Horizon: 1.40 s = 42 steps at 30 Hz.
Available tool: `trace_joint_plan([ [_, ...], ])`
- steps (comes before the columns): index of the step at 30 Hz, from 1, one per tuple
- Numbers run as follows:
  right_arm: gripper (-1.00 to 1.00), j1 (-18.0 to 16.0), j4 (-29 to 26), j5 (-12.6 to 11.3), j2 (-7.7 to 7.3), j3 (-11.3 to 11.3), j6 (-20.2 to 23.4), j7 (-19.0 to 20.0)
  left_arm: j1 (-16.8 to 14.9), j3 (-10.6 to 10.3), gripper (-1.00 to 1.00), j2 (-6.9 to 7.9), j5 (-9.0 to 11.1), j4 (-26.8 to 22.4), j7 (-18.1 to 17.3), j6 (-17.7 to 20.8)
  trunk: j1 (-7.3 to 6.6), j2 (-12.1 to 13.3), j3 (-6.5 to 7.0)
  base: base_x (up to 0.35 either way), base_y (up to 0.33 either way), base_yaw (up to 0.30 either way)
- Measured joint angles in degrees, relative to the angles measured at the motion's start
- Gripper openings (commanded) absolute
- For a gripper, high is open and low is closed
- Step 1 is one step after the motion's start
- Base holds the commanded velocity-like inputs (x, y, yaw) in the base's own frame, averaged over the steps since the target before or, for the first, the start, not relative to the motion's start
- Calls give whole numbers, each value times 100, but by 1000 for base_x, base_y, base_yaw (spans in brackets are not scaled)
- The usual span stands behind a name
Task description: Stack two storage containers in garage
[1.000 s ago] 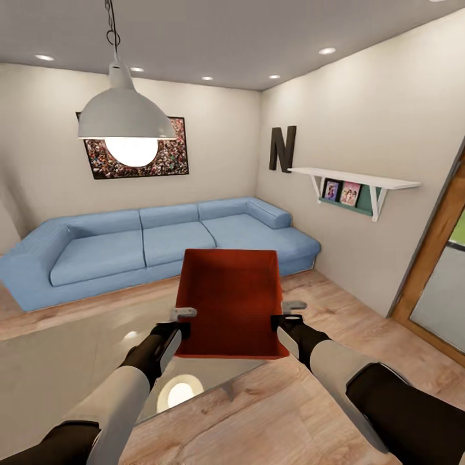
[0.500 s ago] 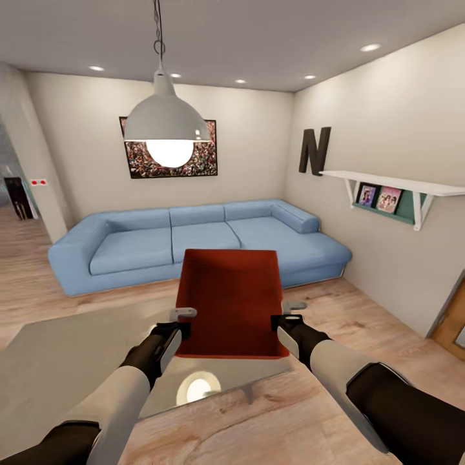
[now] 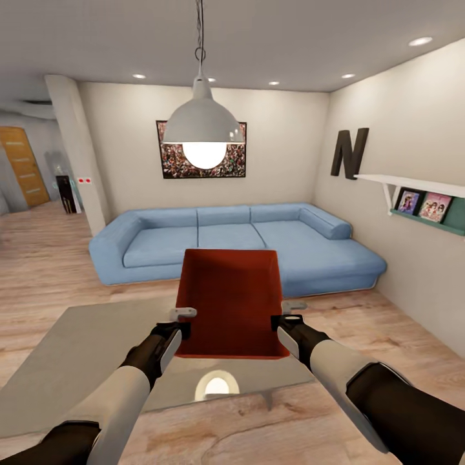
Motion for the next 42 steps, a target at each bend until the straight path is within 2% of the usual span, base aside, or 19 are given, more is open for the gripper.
trace_joint_plan([
  [42, -100, 0, 0, -3, -2, 3, 9, -4, -1, 10, -100, -6, -15, 7, 1, 4, 0, -1, 128, 0, 0, 287],
])
